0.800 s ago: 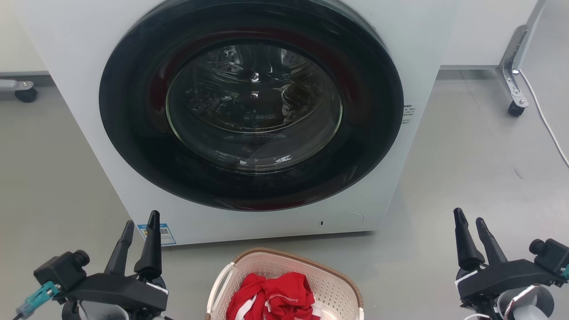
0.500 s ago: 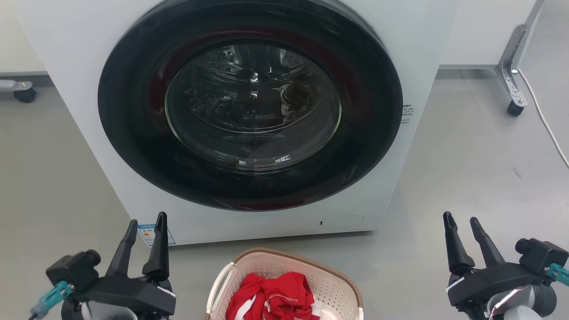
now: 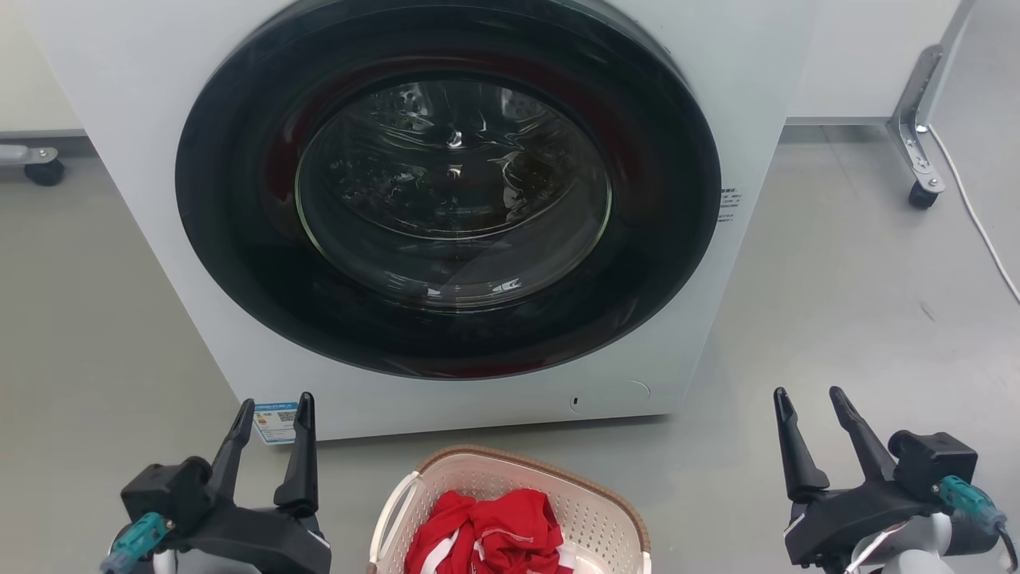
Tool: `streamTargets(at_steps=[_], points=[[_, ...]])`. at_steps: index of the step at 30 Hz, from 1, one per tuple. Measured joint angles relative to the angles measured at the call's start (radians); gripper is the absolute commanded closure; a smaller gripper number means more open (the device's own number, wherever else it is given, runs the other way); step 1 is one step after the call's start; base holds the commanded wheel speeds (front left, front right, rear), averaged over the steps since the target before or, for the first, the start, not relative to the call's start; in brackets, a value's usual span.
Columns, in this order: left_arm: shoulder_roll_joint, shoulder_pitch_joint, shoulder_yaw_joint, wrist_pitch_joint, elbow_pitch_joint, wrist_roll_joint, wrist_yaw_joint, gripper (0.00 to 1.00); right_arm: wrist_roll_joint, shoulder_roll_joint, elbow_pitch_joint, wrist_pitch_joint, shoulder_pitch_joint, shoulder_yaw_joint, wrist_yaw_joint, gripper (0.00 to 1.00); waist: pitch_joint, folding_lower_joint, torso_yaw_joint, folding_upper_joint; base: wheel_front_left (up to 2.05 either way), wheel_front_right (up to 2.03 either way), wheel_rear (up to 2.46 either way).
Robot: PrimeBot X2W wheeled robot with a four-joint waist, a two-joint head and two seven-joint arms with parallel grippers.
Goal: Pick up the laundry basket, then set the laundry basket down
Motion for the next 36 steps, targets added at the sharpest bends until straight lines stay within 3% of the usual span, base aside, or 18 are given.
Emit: streamTargets(at_steps=[19, 28, 36], points=[[0.010, 0.000, -0.051, -0.032, 0.041, 0.187, 0.043, 0.00, -0.198, -0.017, 0.039, -0.070, -0.005, 0.060, -0.029, 0.00, -0.004, 0.0000, 0.001, 0.0000, 0.00, 0.00, 0.00], [0.005, 0.000, -0.048, -0.032, 0.052, 0.176, 0.044, 0.00, -0.169, -0.009, 0.045, -0.070, -0.005, 0.030, -0.027, 0.00, -0.007, 0.0000, 0.000, 0.0000, 0.00, 0.00, 0.00], [0.000, 0.001, -0.049, -0.031, 0.056, 0.172, 0.044, 0.00, -0.106, 0.024, 0.050, -0.070, -0.003, -0.003, -0.001, 0.00, -0.008, 0.0000, -0.001, 0.0000, 0.00, 0.00, 0.00]])
